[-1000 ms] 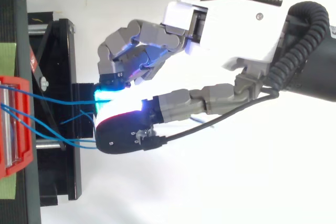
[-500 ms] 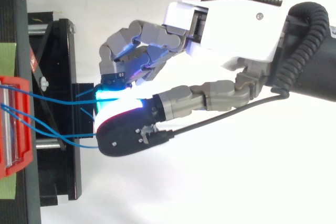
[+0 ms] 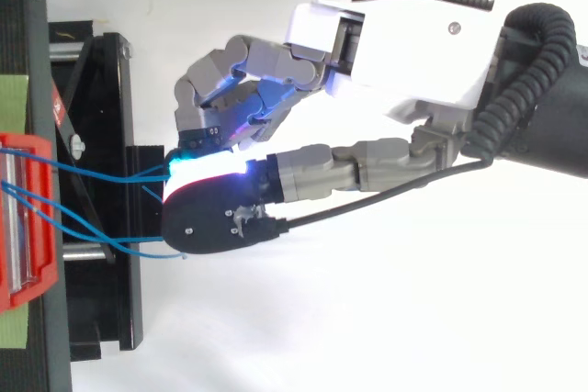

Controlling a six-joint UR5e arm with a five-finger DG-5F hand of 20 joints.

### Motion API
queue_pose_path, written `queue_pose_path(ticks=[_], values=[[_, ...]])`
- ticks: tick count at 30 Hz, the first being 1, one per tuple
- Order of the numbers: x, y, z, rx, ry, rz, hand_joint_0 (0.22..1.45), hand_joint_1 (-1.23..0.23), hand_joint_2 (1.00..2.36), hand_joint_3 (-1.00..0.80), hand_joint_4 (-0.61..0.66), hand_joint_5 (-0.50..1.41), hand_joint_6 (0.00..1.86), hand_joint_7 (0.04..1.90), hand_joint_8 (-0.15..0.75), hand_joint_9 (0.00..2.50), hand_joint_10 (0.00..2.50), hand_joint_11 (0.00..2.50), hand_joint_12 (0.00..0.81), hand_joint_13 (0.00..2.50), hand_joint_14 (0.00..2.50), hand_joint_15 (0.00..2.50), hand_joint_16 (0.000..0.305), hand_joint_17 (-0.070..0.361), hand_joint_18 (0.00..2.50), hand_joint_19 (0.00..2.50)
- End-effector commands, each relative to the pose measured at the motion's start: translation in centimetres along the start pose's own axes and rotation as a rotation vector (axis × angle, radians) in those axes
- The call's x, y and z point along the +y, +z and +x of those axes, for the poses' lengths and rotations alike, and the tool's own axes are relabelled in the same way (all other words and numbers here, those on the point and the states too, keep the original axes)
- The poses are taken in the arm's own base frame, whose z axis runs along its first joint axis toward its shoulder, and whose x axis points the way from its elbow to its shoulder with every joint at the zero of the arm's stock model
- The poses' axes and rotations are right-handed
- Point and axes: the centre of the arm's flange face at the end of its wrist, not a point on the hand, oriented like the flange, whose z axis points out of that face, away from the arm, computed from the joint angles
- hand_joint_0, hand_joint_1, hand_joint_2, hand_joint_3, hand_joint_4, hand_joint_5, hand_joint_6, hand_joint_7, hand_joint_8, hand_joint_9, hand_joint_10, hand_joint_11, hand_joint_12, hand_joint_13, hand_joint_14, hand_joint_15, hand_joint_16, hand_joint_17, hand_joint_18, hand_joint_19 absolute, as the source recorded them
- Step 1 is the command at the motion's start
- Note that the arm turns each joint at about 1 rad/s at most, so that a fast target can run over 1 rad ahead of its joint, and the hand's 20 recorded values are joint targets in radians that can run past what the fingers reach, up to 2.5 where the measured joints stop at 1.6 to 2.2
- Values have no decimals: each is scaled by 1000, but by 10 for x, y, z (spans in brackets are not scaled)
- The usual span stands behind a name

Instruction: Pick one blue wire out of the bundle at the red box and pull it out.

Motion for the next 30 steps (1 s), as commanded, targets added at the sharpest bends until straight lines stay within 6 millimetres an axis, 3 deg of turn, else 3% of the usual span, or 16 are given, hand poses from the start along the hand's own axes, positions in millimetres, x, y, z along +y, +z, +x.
queue_pose_path(ticks=[1, 5, 8, 12, 15, 17, 22, 24, 30], values=[[0, 0, 0, 0, 0, 0, 564, -732, 1016, -234, 212, -165, 871, 1132, 369, 849, 18, 608, 468, 605, 13, 325, 61, 137, 665, 517], [0, 0, 0, 0, 0, 0, 574, -773, 1015, -276, 212, -168, 871, 1134, 360, 831, 19, 606, 463, 596, 11, 318, 61, 136, 656, 517], [0, 0, 0, 0, 1, -2, 536, -783, 1005, -427, 212, -171, 873, 1116, 363, 831, 16, 606, 469, 597, 11, 319, 62, 140, 661, 510], [0, 0, 0, 0, 1, -2, 481, -540, 1000, -500, 217, -160, 863, 1080, 390, 884, 15, 593, 492, 620, 11, 324, 67, 150, 690, 523], [0, 0, 0, 0, 1, -2, 514, -365, 1001, -480, 241, -145, 827, 1060, 374, 900, 15, 564, 479, 617, 11, 329, 64, 144, 669, 552], [0, 0, 0, -2, 1, -1, 548, -342, 1005, -438, 264, -120, 759, 1106, 358, 913, 15, 533, 469, 622, 11, 329, 62, 139, 652, 571], [-1, 0, 0, -1, 0, 0, 585, -385, 1015, -314, 309, -82, 623, 1256, 349, 945, 17, 527, 455, 630, 11, 328, 60, 134, 653, 572], [0, 0, 0, -2, 1, -1, 595, -473, 1020, -228, 344, -74, 598, 1283, 355, 960, 15, 525, 458, 647, 11, 323, 59, 133, 671, 561], [0, 0, 0, -2, 1, -3, 591, -604, 1023, -135, 312, -59, 539, 1406, 360, 964, 16, 555, 458, 653, 12, 328, 59, 134, 689, 547]])
